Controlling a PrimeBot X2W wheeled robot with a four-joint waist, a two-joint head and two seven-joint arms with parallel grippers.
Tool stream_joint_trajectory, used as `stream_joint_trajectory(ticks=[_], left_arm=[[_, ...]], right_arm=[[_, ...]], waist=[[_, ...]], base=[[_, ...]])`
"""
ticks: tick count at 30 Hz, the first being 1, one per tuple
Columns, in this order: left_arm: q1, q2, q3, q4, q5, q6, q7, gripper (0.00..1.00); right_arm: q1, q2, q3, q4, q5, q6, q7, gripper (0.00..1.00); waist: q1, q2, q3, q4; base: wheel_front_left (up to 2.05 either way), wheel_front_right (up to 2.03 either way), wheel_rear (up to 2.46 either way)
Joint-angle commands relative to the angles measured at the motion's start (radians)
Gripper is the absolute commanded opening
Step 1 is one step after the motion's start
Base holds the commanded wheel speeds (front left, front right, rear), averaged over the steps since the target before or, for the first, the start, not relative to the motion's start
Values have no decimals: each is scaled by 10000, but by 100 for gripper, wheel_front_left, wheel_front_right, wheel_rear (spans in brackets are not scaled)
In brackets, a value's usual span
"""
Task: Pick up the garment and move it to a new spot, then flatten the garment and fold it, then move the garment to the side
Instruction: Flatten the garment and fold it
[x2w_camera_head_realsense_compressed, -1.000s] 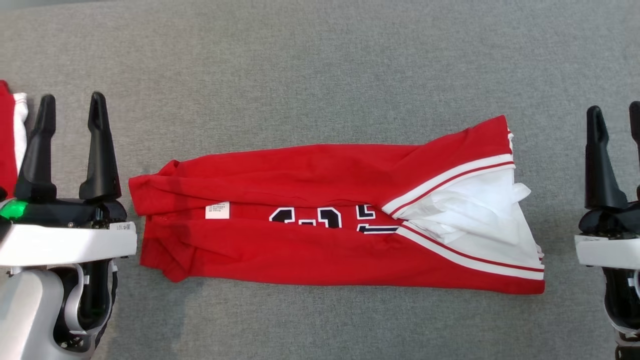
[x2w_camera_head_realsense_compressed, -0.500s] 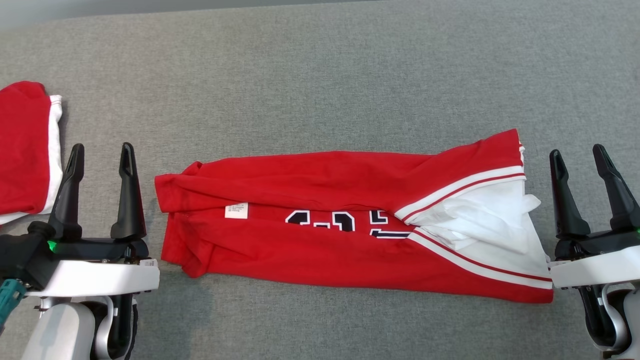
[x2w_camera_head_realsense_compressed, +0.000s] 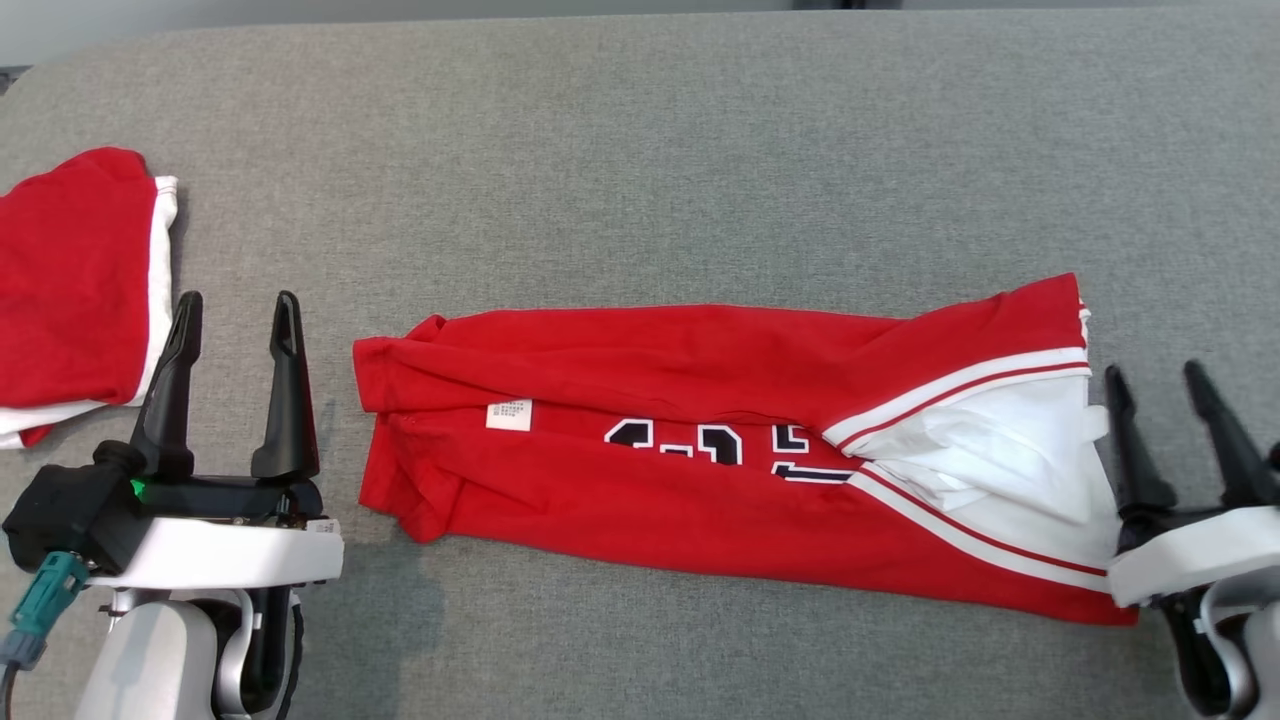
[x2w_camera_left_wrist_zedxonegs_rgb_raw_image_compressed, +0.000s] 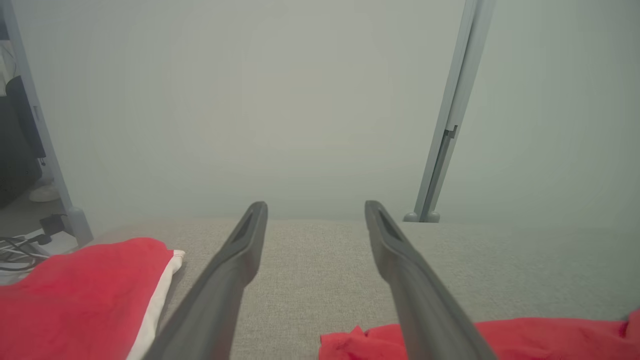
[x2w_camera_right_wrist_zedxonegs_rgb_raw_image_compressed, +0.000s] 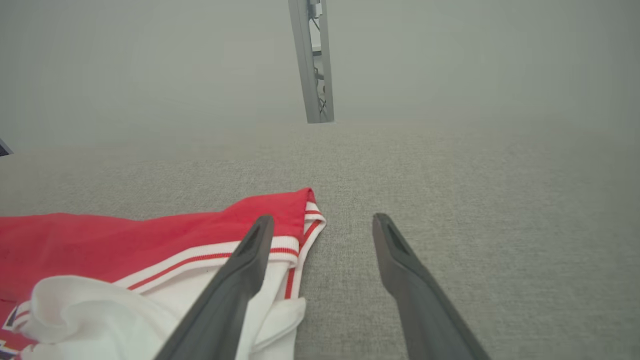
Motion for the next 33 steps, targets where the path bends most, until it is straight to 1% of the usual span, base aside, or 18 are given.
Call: stream_joint_trajectory(ticks=[1, 7, 11, 12, 13, 14, 18, 25, 27, 29, 33], left_arm=[[-128, -54, 65, 20, 85, -73, -30, 100], [-205, -359, 172, 158, 297, -318, -30, 100], [-310, -493, 250, 262, 406, -471, -31, 100], [-323, -525, 277, 280, 420, -514, -32, 100], [-327, -552, 303, 293, 430, -527, -31, 100], [-331, -575, 334, 303, 459, -547, -31, 100], [-324, -606, 453, 360, 544, -621, -31, 100], [-203, -642, 644, 337, 668, -695, -31, 100], [-180, -635, 680, 336, 713, -725, -31, 100], [-160, -638, 693, 323, 726, -761, -31, 100], [-210, -587, 743, 296, 760, -806, -31, 100]], right_arm=[[-111, 31, 132, 258, 105, 0, 51, 100], [-310, 183, 1020, 1598, 564, 0, 173, 100], [-288, 284, 2073, 2182, 1226, 14, 598, 100], [-262, 251, 2298, 2275, 1437, 14, 704, 64], [-267, 193, 2492, 2352, 1607, 14, 786, 24], [-282, 127, 2622, 2391, 1750, 14, 784, 0], [-469, -374, 2756, 2295, 2069, -3, 392, 0], [-528, -1416, 2248, 1726, 2000, -10, -129, 0], [-404, -1850, 1939, 1605, 2005, -10, -191, 0], [-203, -2276, 1422, 1579, 2016, -12, -199, 0], [163, -2887, 582, 1487, 2102, -4, -230, 0]], waist=[[0, -1, 29, 53], [0, -1, 126, 195], [0, -1, 148, 234], [0, -1, 145, 231], [0, -1, 144, 219], [0, -1, 141, 206], [0, -1, 117, 118], [0, -1, 92, -227], [0, -1, 91, -339], [0, -1, 99, -442], [0, -1, 149, -626]], base=[[0, 0, 0], [0, 0, 0], [0, 0, 0], [0, 0, 0], [0, 0, 0], [0, 0, 0], [0, 0, 0], [0, 0, 0], [0, 0, 0], [0, 0, 0], [0, 0, 0]])
